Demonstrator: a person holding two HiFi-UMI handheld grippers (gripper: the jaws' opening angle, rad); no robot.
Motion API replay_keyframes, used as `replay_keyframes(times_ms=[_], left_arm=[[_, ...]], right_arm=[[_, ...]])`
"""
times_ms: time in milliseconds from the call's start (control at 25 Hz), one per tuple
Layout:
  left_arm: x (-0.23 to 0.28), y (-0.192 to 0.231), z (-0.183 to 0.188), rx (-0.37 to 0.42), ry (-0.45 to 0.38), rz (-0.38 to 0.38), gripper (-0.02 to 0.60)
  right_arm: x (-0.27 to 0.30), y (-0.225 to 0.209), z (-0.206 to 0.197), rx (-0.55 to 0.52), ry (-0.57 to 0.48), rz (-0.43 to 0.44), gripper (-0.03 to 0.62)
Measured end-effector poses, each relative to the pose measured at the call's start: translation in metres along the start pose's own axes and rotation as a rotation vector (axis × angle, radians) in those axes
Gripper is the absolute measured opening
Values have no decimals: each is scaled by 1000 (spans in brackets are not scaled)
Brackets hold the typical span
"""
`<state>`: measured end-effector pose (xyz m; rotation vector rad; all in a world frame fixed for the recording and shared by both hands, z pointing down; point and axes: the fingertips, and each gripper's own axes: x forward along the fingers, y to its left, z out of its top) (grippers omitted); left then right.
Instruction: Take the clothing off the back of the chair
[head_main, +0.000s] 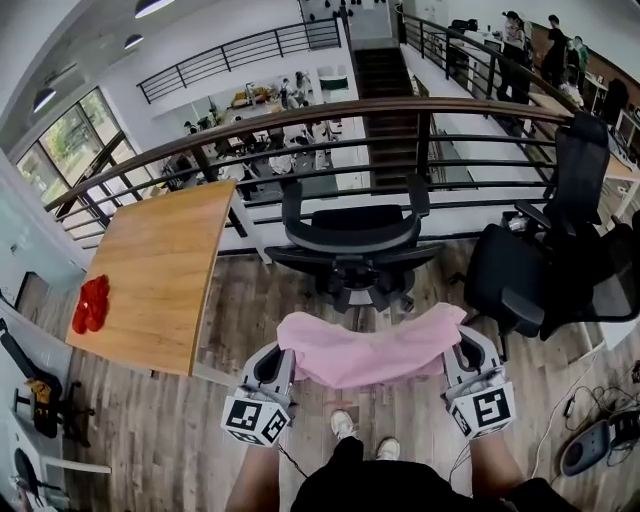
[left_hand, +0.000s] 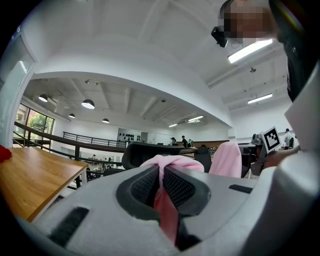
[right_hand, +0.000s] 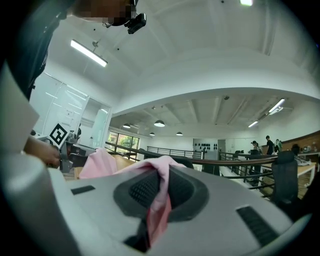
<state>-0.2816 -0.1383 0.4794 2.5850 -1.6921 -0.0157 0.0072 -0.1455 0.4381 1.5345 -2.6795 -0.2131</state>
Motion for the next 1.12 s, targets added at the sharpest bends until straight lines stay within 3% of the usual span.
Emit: replay_keyframes(times_ms=[240,1120], left_arm=[[-5,-8,-13,-6,23,11,34],[0,-6,-8,18,21,10,34]], right_arm=[[-7,-3,-12,-3,11,8,20],[-3,4,-16,-12,29,18,21]])
